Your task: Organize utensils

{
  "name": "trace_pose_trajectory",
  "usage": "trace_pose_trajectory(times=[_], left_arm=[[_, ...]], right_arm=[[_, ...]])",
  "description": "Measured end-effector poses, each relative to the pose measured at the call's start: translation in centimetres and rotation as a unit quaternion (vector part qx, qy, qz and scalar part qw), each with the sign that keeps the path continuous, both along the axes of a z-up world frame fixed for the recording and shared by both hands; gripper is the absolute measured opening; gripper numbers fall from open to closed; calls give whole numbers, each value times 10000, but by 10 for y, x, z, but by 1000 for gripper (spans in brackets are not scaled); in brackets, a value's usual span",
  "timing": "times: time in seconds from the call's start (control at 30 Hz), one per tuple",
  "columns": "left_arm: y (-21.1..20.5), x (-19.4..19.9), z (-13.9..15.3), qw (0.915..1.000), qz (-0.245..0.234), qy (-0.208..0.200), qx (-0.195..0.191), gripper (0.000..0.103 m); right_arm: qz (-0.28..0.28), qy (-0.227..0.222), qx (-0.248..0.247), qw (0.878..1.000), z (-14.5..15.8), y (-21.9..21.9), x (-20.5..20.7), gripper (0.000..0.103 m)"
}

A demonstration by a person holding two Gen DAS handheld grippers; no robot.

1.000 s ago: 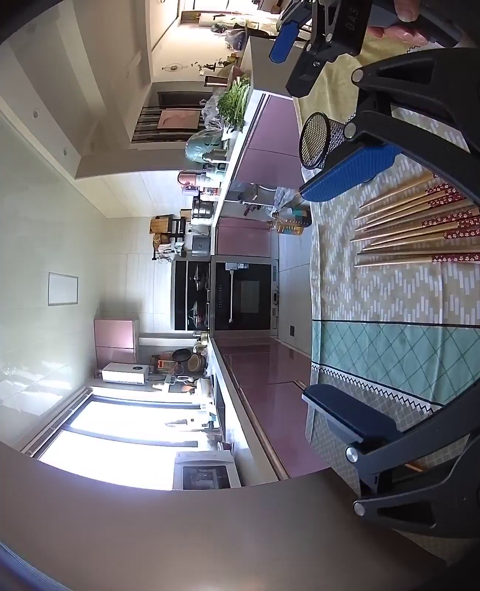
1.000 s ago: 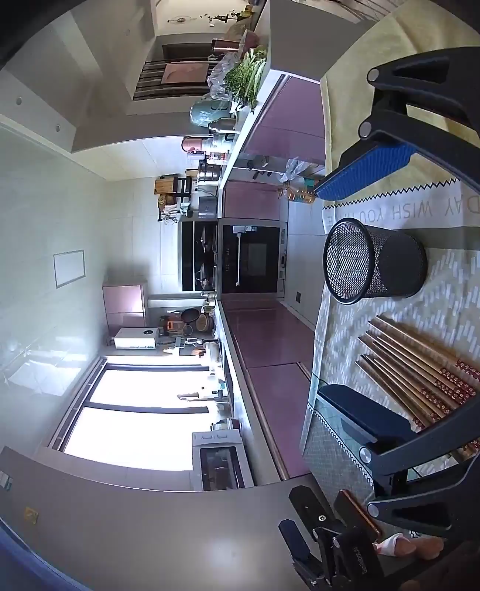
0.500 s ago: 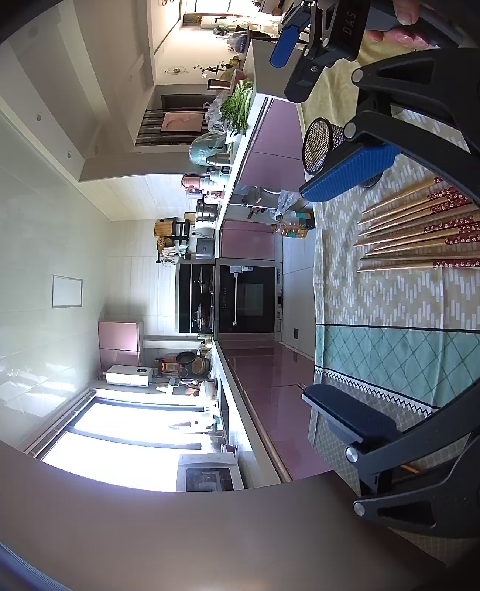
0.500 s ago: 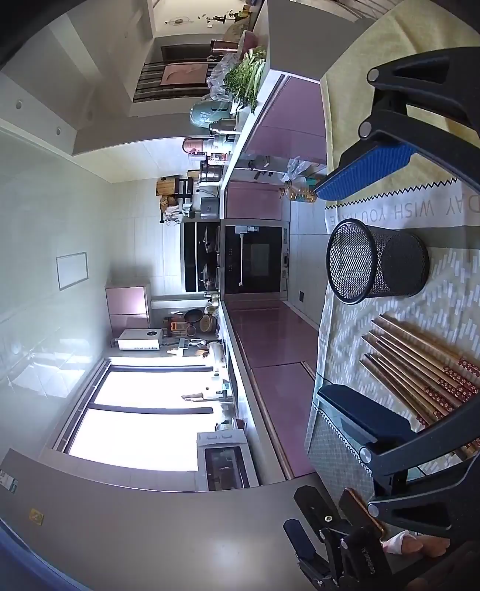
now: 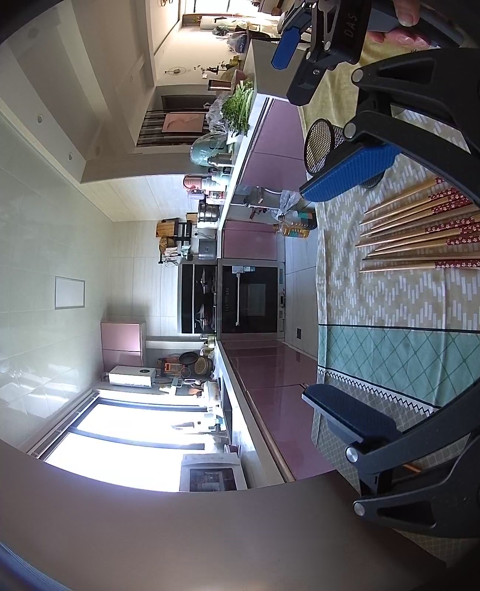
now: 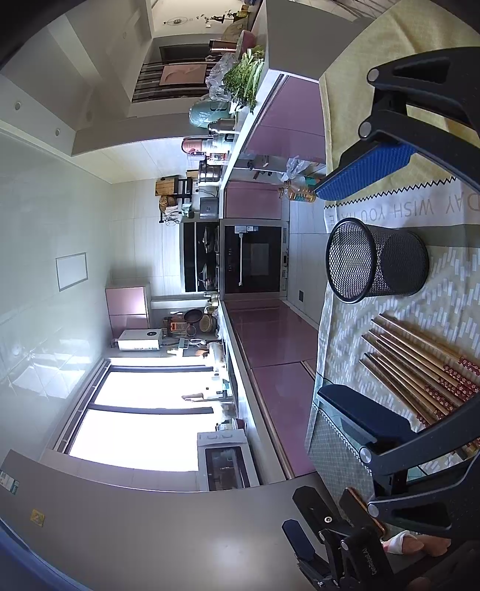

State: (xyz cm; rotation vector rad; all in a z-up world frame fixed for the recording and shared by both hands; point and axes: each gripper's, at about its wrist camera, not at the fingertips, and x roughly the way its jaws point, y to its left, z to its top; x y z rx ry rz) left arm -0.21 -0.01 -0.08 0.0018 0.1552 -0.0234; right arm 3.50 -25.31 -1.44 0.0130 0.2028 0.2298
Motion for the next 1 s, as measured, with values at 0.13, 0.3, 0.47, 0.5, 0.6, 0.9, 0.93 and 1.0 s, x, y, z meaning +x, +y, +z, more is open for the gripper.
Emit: trace_pose_trajectory(times=[0.13,0.3,0.47,0.5,0.6,0.9,0.93,1.0], left_arm=[[-1,-2,0,10000,9,-12,-6,97],[-1,-2,0,10000,15,-10,-2,97],[-1,-2,0,10000,10,-32,-13,97],[-1,-1,0,10000,7,-32,-10,97],[-1,0,0,10000,4,-35,2,97],[-2,-4,2,10000,13,-39,-4,97],[-2,-4,2,10000,15,-41,-6,97],[-3,-4,2,10000,18,-45,4,97]], right_arm=[[2,-12,9,10000,0,0,0,97],[-1,-4,15,10000,0,0,0,97],[4,-4,10,10000,0,0,0,97],[7,-6,13,10000,0,0,0,97],[5,-11,14,10000,0,0,0,97],[5,13,38,10000,1,-1,1,97],[6,6,39,10000,1,-2,1,97],[6,-2,31,10000,2,-2,1,97]])
